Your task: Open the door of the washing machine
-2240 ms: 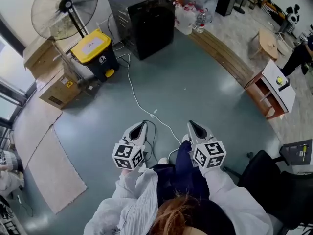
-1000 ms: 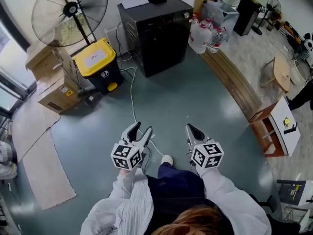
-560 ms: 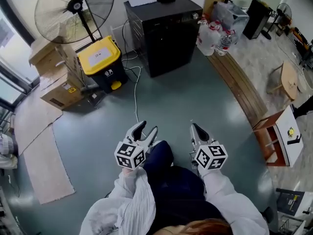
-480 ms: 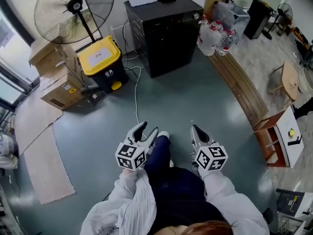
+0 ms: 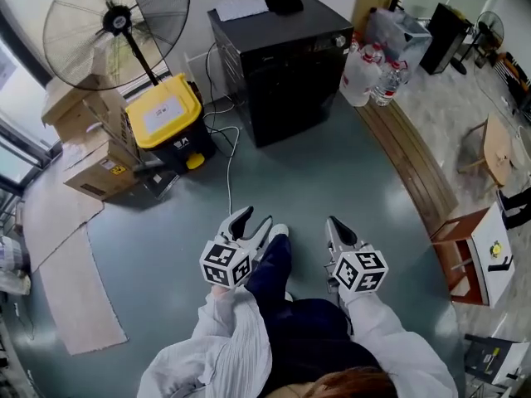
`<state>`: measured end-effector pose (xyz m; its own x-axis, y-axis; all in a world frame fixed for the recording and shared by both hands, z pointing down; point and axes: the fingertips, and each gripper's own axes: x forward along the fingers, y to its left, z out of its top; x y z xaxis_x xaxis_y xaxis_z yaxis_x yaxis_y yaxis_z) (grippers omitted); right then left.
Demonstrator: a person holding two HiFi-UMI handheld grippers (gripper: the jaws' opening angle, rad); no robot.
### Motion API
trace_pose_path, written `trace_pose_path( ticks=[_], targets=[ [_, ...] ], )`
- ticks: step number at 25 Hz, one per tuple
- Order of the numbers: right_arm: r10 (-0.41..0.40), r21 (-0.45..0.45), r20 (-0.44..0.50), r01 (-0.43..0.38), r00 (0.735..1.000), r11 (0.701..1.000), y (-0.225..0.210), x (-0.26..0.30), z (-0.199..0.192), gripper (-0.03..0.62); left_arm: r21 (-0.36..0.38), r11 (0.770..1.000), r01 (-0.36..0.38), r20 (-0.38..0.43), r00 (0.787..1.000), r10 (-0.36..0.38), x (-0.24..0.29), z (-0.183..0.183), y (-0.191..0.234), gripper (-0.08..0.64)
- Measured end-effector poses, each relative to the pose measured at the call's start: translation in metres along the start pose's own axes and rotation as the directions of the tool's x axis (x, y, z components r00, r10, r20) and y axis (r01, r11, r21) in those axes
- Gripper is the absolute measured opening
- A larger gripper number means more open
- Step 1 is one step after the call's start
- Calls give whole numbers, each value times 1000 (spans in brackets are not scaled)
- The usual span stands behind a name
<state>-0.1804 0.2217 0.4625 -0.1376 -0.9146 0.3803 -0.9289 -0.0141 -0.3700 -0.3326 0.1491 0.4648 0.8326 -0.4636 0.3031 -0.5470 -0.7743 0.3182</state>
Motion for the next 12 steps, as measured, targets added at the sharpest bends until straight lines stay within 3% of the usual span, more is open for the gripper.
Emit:
trace_pose_path(
  ticks=[12],
  targets=[
    [25,-45,27,-23,999,999,-52,165,125,12,30,1000,2,35,999,-4,141,109,105,215]
  ],
)
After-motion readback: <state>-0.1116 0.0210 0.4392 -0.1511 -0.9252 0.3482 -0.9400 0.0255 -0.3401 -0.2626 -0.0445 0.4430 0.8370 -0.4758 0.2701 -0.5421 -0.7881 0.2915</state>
